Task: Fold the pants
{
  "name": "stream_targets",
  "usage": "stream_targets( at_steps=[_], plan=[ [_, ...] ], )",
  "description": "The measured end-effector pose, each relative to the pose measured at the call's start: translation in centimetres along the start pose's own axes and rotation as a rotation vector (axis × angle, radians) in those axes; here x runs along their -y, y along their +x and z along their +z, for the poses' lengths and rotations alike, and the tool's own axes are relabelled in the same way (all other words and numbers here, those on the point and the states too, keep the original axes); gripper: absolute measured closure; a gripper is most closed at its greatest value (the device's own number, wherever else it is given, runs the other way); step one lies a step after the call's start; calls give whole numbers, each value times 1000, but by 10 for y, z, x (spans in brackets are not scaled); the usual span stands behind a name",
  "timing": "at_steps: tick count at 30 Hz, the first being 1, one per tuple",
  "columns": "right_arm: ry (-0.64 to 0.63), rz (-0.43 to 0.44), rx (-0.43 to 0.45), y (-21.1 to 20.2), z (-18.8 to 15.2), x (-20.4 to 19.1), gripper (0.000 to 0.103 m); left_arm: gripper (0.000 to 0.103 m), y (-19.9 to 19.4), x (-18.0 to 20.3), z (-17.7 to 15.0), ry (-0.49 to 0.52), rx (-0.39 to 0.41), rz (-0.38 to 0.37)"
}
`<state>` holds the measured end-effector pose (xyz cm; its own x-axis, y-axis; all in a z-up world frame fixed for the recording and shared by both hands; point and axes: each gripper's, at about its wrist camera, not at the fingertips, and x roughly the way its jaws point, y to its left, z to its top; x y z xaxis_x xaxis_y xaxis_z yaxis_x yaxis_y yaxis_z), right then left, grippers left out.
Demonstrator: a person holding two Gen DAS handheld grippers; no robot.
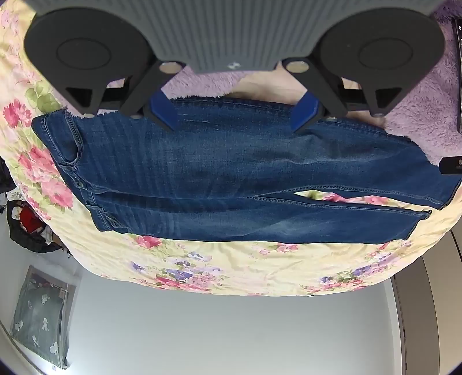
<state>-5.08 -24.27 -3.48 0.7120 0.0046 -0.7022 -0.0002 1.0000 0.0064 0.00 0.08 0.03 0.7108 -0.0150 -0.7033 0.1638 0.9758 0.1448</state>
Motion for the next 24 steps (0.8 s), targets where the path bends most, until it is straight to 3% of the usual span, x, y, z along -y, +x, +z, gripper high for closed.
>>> stream_targets(
  at_steps=[24],
  plan=[
    [16, 9, -7, 0, 1, 3, 21, 15, -8, -1, 2, 3, 19, 9]
  ],
)
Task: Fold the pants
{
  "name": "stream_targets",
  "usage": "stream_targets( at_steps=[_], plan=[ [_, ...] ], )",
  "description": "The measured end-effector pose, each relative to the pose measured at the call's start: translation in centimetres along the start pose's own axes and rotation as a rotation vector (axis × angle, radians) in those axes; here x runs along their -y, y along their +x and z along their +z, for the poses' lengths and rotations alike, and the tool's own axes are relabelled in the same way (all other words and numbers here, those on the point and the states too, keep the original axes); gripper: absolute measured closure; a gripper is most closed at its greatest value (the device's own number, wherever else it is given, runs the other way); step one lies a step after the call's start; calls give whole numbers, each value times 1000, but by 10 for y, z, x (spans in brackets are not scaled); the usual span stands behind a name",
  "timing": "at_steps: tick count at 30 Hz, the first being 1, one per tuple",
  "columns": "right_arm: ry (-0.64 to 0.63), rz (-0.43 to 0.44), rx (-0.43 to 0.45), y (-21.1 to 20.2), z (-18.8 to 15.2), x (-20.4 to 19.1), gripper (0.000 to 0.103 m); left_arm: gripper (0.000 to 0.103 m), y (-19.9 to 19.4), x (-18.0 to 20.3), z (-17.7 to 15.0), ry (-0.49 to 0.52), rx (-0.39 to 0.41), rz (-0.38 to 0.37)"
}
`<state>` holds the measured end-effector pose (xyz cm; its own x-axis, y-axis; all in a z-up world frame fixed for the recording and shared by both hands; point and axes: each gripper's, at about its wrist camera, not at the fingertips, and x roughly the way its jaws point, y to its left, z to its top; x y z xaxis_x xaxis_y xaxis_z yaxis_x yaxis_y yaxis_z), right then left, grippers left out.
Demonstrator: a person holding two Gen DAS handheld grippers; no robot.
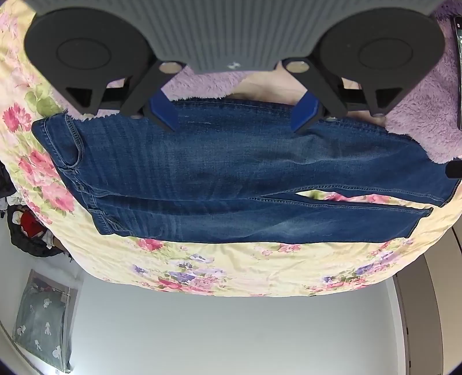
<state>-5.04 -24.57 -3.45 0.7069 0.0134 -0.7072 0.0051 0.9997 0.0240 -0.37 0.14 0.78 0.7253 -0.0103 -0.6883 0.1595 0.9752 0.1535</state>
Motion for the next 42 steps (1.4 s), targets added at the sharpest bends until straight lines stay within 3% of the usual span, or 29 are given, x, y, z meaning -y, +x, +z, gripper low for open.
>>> stream_targets(
  at_steps=[42],
  plan=[
    [5, 12, -4, 0, -2, -4, 21, 15, 2, 3, -1, -3, -9, 1]
  ],
)
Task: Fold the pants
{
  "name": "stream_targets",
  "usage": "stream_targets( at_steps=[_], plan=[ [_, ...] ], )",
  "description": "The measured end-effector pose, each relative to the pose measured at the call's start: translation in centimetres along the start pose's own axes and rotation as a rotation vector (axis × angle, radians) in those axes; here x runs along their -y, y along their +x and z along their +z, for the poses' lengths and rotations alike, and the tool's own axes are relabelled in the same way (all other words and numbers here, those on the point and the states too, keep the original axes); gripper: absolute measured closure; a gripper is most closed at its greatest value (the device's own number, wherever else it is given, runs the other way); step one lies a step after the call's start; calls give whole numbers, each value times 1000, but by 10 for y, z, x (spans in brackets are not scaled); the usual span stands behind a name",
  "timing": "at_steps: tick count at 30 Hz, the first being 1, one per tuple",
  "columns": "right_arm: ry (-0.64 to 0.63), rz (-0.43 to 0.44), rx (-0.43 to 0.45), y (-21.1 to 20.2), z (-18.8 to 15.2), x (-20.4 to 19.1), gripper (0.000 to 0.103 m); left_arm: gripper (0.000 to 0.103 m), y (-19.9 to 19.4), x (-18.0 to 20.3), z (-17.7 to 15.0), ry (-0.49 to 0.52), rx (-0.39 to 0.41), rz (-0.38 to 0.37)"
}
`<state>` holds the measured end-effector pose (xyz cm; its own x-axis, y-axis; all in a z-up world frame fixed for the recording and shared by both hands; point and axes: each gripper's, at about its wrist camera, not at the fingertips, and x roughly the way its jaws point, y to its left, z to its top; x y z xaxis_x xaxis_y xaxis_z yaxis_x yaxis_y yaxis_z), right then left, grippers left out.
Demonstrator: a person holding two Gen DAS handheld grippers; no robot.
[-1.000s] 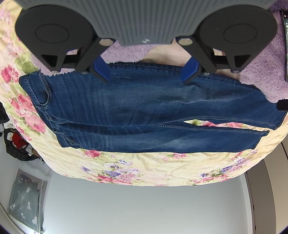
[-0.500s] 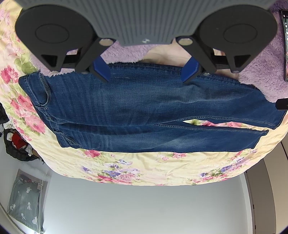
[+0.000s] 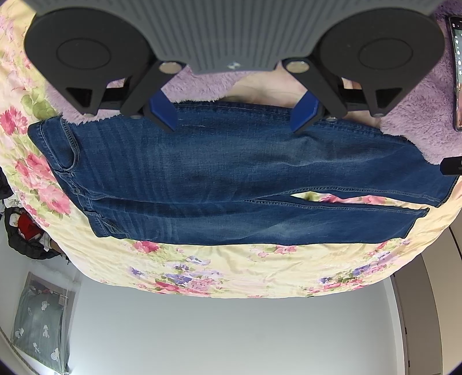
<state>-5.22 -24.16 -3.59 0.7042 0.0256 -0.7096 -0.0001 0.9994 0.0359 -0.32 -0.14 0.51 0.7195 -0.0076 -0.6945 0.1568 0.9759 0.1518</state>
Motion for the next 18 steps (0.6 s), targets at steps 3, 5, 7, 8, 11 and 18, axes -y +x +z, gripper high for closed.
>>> stream_targets(
  at_steps=[3, 5, 7, 8, 11, 18],
  plan=[
    [0, 1, 0, 0, 0, 0, 21, 15, 0, 0, 0, 1, 0, 1],
    [1, 0, 0, 0, 0, 0, 21, 15, 0, 0, 0, 0, 0, 0],
    [1, 1, 0, 0, 1, 1, 21, 15, 0, 0, 0, 0, 0, -1],
    [1, 2, 0, 0, 1, 1, 21, 15, 0, 0, 0, 1, 0, 0],
    [1, 4, 3, 0, -1, 1, 21, 15, 0, 0, 0, 1, 0, -1],
    [2, 6, 2, -1, -1, 2, 21, 15, 0, 0, -1, 0, -1, 0]
  ],
)
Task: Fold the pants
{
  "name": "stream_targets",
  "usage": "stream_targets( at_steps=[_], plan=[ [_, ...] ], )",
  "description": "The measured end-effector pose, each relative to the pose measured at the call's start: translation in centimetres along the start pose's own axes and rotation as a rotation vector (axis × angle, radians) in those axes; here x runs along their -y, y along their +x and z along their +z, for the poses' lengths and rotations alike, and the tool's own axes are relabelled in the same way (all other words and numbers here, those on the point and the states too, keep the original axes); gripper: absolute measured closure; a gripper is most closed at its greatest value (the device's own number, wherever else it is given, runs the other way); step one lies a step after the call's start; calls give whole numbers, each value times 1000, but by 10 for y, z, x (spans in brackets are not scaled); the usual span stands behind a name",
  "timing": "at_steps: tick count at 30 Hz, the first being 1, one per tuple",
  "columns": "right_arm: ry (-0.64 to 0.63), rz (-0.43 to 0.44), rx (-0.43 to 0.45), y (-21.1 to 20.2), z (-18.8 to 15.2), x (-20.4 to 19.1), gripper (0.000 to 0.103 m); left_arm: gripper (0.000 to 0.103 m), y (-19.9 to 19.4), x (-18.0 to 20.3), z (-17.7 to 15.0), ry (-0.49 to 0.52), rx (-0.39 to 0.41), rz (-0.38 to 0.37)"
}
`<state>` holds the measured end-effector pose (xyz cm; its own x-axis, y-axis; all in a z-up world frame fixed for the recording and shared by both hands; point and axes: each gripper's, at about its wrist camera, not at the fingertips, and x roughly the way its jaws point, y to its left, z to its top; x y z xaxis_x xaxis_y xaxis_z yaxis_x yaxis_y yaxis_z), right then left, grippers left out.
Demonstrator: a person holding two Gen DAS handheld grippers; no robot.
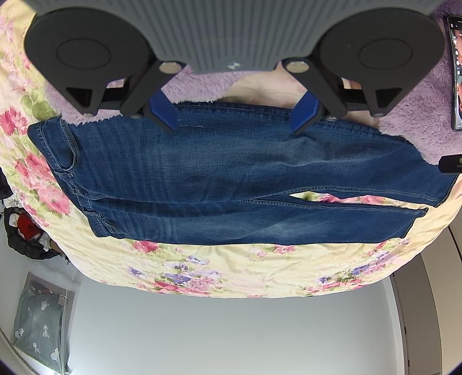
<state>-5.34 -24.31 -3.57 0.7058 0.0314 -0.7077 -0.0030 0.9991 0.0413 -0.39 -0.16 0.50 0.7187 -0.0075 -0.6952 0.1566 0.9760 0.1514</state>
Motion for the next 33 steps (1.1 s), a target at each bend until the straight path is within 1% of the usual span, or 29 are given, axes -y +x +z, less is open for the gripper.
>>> stream_targets(
  at_steps=[12, 15, 20, 24, 27, 29, 33],
  plan=[
    [-1, 2, 0, 0, 0, -1, 21, 15, 0, 1, -1, 0, -1, 0],
    [-1, 1, 0, 0, -1, -1, 21, 15, 0, 3, -6, 6, -4, 2],
    [8, -1, -5, 6, 2, 12, 21, 15, 4, -13, -3, 43, -3, 49],
    [22, 2, 13, 18, 7, 43, 21, 15, 16, -45, 6, 61, -9, 81],
    [27, -22, 6, 31, 15, 72, 21, 17, 28, -67, 11, 87, -14, 104],
    [15, -60, 2, 43, 20, 94, 21, 23, 40, -80, 11, 106, -30, 112],
    [-34, -138, -70, 66, 30, 138, 22, 28, 70, -109, 7, 135, -98, 128]
  ],
)
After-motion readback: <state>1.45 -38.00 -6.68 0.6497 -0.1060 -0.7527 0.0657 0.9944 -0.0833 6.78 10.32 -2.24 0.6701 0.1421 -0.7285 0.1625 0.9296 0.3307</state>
